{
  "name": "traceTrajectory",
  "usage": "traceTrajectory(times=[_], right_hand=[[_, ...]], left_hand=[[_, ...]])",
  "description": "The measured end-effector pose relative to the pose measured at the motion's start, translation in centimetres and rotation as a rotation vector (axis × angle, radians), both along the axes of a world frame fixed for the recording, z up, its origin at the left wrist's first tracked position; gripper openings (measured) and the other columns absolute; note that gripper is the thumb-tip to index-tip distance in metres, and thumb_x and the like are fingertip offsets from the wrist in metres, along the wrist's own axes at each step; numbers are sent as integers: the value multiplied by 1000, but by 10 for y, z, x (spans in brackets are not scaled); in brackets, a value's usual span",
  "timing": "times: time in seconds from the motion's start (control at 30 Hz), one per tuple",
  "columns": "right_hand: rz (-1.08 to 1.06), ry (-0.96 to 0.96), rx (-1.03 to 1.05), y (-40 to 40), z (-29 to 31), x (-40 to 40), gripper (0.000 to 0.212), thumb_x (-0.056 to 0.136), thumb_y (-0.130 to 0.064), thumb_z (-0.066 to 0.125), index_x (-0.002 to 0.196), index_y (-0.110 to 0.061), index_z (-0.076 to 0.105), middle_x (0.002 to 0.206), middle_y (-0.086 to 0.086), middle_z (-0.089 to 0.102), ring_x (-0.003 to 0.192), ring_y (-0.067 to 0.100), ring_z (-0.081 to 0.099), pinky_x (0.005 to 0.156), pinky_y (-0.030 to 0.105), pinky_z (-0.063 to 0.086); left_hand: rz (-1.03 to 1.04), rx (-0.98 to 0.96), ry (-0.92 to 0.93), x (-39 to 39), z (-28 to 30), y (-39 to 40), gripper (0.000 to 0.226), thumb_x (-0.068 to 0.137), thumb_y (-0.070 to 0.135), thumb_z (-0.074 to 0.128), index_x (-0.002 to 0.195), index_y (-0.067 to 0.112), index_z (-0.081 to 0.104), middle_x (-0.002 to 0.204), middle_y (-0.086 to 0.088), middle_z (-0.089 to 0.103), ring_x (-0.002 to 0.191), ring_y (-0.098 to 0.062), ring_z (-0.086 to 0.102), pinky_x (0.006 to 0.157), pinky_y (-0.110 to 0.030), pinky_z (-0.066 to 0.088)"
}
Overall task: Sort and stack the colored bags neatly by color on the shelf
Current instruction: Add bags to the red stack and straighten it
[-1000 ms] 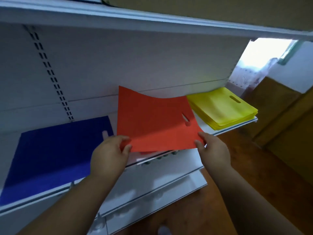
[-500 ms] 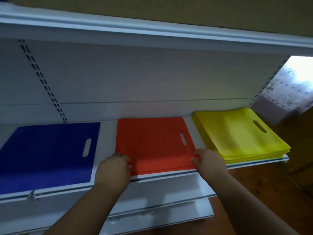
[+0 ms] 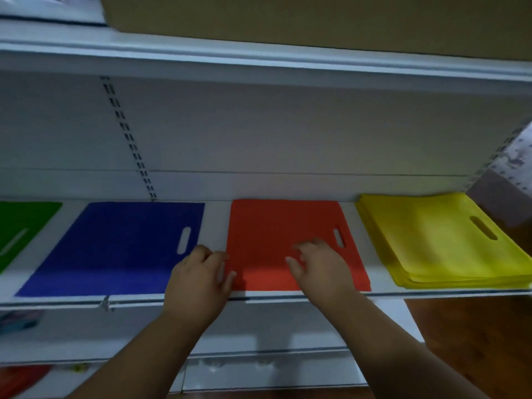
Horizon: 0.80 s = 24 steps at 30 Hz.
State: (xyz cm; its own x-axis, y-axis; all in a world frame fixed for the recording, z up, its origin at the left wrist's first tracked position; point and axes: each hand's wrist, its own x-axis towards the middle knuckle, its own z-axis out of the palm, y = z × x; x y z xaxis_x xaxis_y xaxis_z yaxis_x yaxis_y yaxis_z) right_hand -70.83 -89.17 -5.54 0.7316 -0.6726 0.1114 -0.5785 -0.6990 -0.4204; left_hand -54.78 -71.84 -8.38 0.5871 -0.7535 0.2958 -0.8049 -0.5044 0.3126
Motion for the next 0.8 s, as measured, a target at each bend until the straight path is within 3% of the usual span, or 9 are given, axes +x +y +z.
traceTrajectory(times=[0.17,0.27,0.33,0.47,0.6,0.7,0.8], right_hand=[[224,-152,0,68,29,75,39,92,-36,60,130,-24,59,112,4,61,98,23,60,81,33,48],[345,-235,34,130,42,124,43,95,-32,56,138,-28,51,112,-2,57,85,8,49,79,32,47],[435,-289,69,183,45,155,49,97,-31,54,144,-34,42,116,-6,52,78,4,45,74,30,45],[608,-330,117,293,43,220,62,97,-33,54,150,-46,24,122,-10,44,70,12,53,68,34,50],[724,-374,179,397,40,284,60,94,-34,58,148,-41,32,111,-10,55,76,11,53,71,29,45],[797,-355,228,461,40,315,49,93,-35,58,140,-33,47,87,-13,59,75,12,56,71,31,48],[836,-358,205,503,44,346,41,93,-36,58,133,-32,55,81,-14,57,71,8,54,66,25,44]], left_hand=[[145,-88,77,25,13,81,47,78,34,79,122,22,65,90,3,57,66,-17,57,58,-30,47],[250,-112,132,49,23,151,51,85,41,71,132,28,55,91,9,53,70,-10,51,60,-30,42],[327,-106,150,67,25,208,50,87,42,68,133,30,53,87,13,50,68,-7,45,60,-29,37],[461,-78,100,104,30,327,39,88,42,65,125,31,60,90,13,54,71,-5,49,61,-24,36],[602,-79,64,134,38,436,37,87,39,67,123,34,60,101,11,62,86,-10,63,66,-28,48],[697,-84,89,152,44,501,47,87,42,66,131,38,53,102,14,62,90,-8,61,71,-30,52],[770,-100,122,178,42,539,56,87,47,64,138,45,40,98,18,61,84,-4,58,67,-26,51]])
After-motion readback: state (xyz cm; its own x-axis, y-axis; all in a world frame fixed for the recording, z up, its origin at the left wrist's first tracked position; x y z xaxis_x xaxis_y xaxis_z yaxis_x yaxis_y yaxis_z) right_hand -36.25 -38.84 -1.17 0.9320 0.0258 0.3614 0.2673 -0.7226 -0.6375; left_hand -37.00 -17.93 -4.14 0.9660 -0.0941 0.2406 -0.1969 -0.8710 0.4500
